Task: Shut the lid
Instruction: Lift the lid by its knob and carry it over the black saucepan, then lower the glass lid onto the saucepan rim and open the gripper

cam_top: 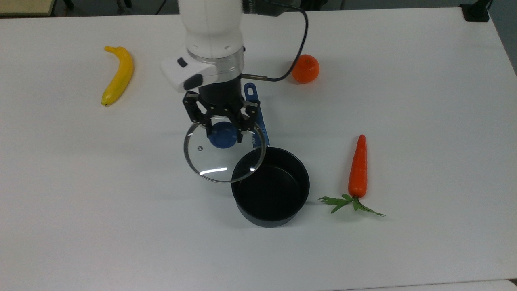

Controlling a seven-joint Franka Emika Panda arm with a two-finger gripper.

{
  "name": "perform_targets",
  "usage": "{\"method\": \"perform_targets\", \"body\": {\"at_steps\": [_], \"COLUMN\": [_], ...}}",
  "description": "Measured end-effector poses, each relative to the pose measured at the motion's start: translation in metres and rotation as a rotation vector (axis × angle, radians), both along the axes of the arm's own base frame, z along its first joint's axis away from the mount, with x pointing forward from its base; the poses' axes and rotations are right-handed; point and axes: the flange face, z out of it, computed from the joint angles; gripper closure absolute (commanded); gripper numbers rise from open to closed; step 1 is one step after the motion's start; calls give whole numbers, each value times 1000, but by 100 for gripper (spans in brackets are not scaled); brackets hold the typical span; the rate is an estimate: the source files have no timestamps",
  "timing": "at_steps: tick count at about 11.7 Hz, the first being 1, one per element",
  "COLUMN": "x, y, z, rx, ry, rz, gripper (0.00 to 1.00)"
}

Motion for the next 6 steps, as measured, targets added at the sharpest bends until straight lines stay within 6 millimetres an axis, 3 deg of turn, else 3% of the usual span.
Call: {"method": "perform_targets", "body": {"at_steps": [6], "x": [19], "y": [51], "z": [-38], "rx": [-7], "ry": [-82], "rz": [24], "gripper": [68]}}
